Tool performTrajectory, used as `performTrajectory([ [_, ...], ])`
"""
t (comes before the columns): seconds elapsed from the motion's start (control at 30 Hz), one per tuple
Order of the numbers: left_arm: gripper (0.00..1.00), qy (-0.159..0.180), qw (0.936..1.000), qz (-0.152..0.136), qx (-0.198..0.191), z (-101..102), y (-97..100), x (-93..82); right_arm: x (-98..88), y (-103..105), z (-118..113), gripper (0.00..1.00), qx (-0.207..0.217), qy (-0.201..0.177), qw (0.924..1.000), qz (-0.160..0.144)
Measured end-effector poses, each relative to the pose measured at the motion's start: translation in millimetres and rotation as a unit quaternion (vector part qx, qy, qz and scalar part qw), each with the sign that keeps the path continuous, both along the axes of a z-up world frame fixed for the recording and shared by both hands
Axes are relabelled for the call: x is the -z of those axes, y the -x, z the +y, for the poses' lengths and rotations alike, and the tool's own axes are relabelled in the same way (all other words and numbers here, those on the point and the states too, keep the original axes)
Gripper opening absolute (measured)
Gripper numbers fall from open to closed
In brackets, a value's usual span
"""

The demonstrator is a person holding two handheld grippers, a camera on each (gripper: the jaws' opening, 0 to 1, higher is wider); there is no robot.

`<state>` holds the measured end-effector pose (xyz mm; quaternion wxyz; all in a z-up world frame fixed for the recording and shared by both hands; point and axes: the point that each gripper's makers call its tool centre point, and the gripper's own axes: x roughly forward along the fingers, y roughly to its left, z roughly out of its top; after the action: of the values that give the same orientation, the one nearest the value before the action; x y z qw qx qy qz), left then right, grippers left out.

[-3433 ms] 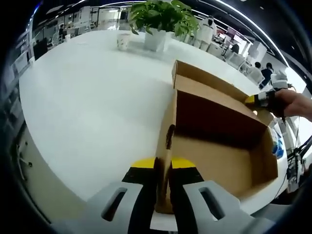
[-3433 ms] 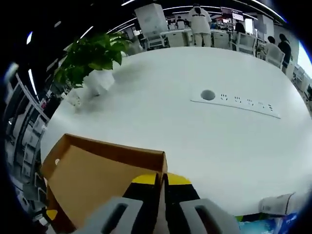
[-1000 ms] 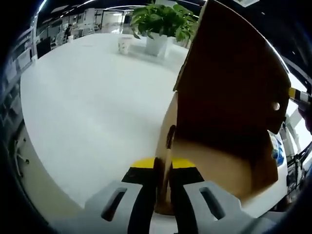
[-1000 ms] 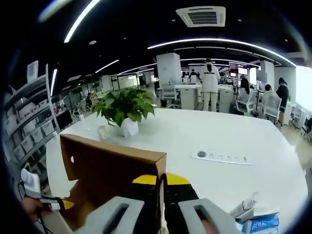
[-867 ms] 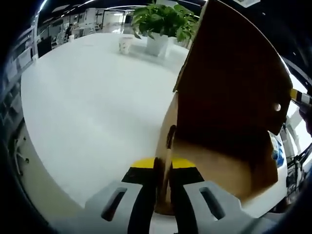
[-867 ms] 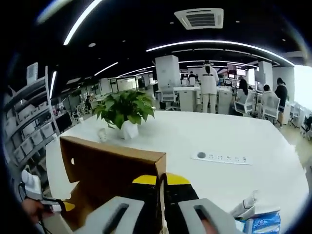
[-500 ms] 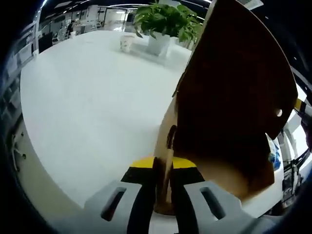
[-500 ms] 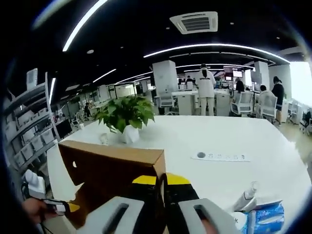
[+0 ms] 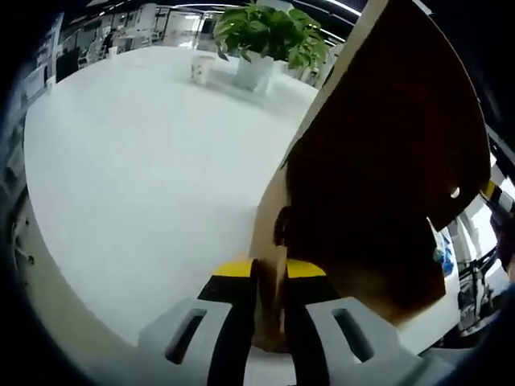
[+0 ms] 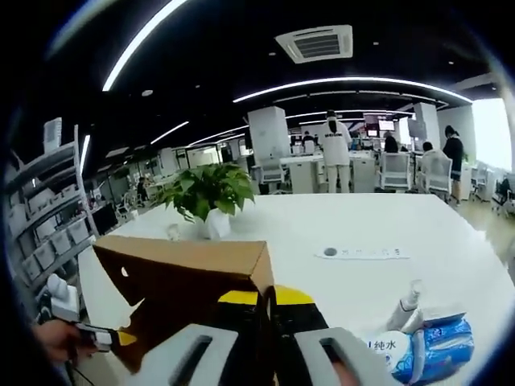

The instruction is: Operate the shoe box by opening the lid, removing the specified soft item, and placing it in the target area until the item is outside and the box remains undamaged.

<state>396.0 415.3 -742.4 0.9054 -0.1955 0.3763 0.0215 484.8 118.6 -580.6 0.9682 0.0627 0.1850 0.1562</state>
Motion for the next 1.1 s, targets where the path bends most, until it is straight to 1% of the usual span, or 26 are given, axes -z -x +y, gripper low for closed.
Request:
performTrajectory([
  [0.1,0.1,-0.001,0.9999,-0.001,0.012,-0.8,0.2,-0.3,2.9,6.6,-0.8,0.0,0.003,-0.006,1.0,0.001],
  [0.27,0.11,0.006,0.9994,0.002,0.033,-1.5,1.2,-0.5,8.0,20.0,-1.0,0.0,0.002,-0.001,1.0,-0.003],
  [0.37,0.12,0.007,0.9991,-0.001,0.042,-2.5,2.5,-0.5,9.4,26.5,-1.5,0.0,0.003,-0.01,0.9999,-0.005],
  [0.4,0.12,0.008,0.999,-0.002,0.043,-2.6,3.2,-0.5,9.1,28.3,-2.0,0.0,0.004,-0.021,0.9997,-0.008],
  [0.5,0.13,0.016,0.9987,-0.007,0.049,-2.9,5.3,-0.6,9.8,34.3,-3.9,0.0,0.005,-0.028,0.9995,-0.014],
  [0.7,0.14,0.025,0.9979,-0.007,0.06,-4.7,8.8,-1.8,12.7,42.6,-2.8,0.0,0.0,-0.027,0.9994,-0.021],
  [0.9,0.15,0.026,0.9968,-0.003,0.075,-6.0,9.7,-1.6,19.2,50.8,-2.9,0.0,0.0,-0.028,0.9994,-0.019],
  [0.97,0.15,0.027,0.9965,-0.002,0.079,-6.3,9.9,-2.0,21.5,53.4,-3.7,0.0,-0.001,-0.036,0.9992,-0.018],
  [1.1,0.15,0.028,0.9963,-0.001,0.082,-5.9,10.1,-2.6,23.5,57.4,-3.5,0.0,-0.002,-0.042,0.999,-0.016],
])
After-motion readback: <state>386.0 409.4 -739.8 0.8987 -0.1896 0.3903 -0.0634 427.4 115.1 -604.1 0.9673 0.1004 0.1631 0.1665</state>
